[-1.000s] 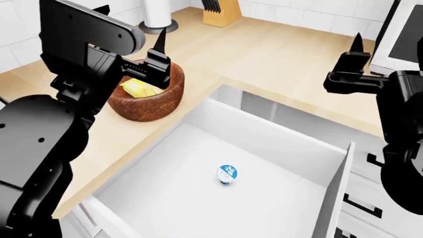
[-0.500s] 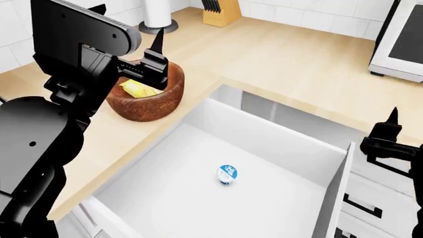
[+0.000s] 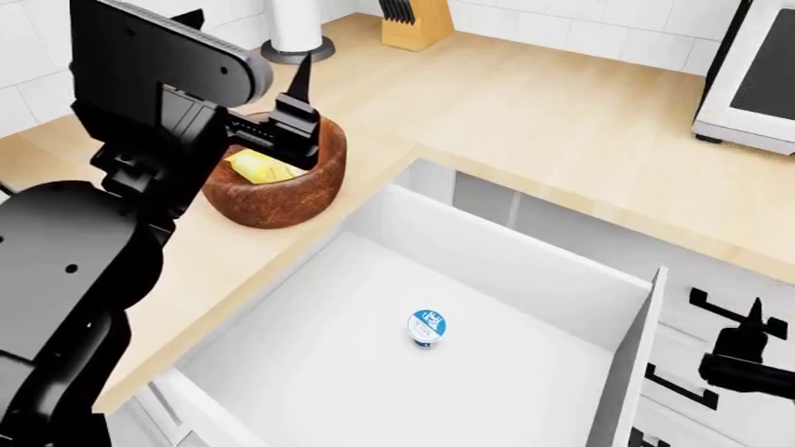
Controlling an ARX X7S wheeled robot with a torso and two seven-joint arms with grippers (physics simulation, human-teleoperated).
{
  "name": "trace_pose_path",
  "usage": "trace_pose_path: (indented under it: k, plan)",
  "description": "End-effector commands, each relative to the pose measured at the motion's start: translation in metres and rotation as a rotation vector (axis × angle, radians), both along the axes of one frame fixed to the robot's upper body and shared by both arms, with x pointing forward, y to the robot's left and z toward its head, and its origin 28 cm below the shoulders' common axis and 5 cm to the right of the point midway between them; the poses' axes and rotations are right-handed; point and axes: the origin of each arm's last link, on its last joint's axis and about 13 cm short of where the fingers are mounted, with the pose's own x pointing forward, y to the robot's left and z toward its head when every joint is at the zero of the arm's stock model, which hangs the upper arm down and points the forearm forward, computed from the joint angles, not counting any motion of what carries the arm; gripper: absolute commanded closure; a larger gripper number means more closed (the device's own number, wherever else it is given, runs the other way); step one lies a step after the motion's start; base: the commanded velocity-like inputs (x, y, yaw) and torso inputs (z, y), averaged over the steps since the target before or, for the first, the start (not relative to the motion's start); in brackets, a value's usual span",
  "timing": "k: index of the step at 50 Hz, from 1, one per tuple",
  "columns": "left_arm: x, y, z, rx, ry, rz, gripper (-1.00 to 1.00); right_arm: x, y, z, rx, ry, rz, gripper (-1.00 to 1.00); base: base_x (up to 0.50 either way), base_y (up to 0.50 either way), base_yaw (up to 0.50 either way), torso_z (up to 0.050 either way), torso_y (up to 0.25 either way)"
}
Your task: Place the bar in the bowl and close the drawer.
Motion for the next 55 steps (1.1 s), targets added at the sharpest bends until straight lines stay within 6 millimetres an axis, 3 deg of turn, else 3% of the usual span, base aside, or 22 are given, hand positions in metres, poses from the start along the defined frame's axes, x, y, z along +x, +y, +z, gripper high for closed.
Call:
trace_pose_path:
  k: [1,28,46,55]
  plan:
    - [0.002,-0.001,-0.001,0.006,0.0,0.0,-1.0,-0.011,-0.005,-0.029,-0.015,0.128,0.093,-1.0,0.0,0.0,0.0,0.0,0.0]
    - [-0.004,0.001,0.004,0.013,-0.007,0.002,-1.0,-0.015,-0.006,-0.067,-0.021,0.288,0.154,-1.0,0.0,0.0,0.0,0.0,0.0]
    - [-0.003,0.001,0.003,0.019,-0.007,0.009,-1.0,-0.007,-0.008,-0.093,0.003,0.356,0.169,-1.0,0.0,0.0,0.0,0.0,0.0]
    - [-0.003,0.0,0.004,0.025,-0.009,0.009,-1.0,0.008,-0.002,-0.102,0.017,0.379,0.226,-1.0,0.0,0.0,0.0,0.0,0.0]
